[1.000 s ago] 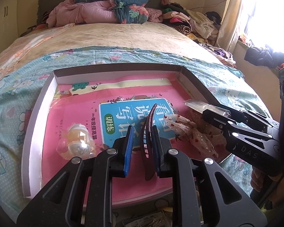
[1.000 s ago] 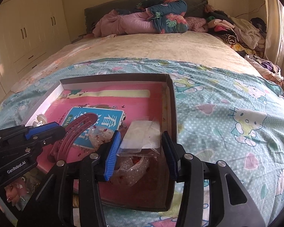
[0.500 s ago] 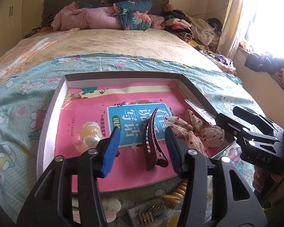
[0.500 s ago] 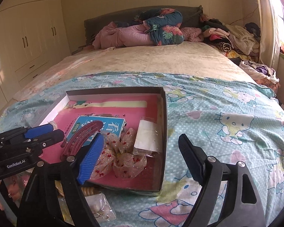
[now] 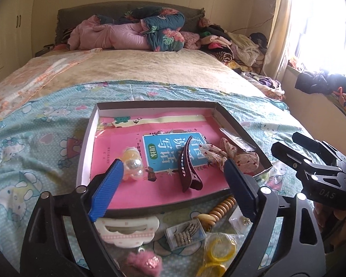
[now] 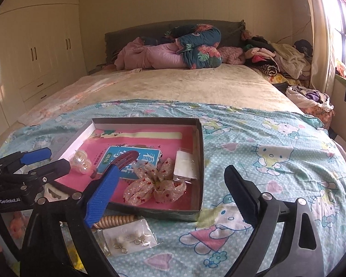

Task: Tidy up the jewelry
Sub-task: 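Withdraw both open tools from the tray toward the remaining jewelry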

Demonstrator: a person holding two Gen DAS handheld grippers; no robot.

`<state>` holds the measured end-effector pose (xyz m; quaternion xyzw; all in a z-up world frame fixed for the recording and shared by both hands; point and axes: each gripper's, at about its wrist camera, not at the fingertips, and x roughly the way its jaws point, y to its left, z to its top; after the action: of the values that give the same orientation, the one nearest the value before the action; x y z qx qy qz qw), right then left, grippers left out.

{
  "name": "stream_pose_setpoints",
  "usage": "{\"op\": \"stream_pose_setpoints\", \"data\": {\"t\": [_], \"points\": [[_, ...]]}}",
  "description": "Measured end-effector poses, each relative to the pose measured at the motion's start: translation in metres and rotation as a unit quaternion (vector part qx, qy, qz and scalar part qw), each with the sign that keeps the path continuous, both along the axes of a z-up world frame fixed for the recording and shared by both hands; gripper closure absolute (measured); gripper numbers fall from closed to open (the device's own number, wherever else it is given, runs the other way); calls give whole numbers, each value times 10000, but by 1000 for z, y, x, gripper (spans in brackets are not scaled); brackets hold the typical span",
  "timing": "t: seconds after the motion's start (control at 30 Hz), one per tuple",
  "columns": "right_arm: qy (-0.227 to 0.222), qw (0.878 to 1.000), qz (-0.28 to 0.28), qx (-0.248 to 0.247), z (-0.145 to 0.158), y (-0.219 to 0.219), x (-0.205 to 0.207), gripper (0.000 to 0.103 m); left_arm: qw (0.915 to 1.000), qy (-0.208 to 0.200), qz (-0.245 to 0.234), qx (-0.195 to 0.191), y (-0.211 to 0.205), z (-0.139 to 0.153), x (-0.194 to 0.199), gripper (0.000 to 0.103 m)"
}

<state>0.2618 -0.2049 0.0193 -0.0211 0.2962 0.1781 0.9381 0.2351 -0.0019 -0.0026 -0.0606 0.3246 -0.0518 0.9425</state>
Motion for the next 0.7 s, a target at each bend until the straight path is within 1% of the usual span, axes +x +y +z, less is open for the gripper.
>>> {"op": "stream_pose_setpoints", "data": {"t": [0.03, 0.1, 0.17, 0.23, 0.47, 0.6, 0.7], "points": [[-11, 10000, -8, 9, 2, 0, -3, 12, 10000, -24, 18, -19, 2, 1, -3, 18], [-32, 10000, 8, 47, 6, 1, -10, 12, 10000, -65, 42, -28, 4, 3, -9, 17], [-73, 10000, 26, 48, 10, 3, -17, 11, 9999, -107, 70, 2, 5, 6, -13, 13], [-115, 9999, 59, 51, 14, 5, -24, 11, 9998, -154, 90, -11, 9, 8, -19, 12], [-216, 9997, 138, 55, 25, 12, -46, 11, 9995, -255, 166, -13, 19, 12, -39, 12], [-239, 9996, 167, 57, 28, 17, -58, 11, 9993, -292, 212, -85, 26, 14, -48, 12], [-245, 9995, 196, 42, 29, 19, -65, 11, 9991, -326, 245, -71, 29, 15, -54, 12]]}}
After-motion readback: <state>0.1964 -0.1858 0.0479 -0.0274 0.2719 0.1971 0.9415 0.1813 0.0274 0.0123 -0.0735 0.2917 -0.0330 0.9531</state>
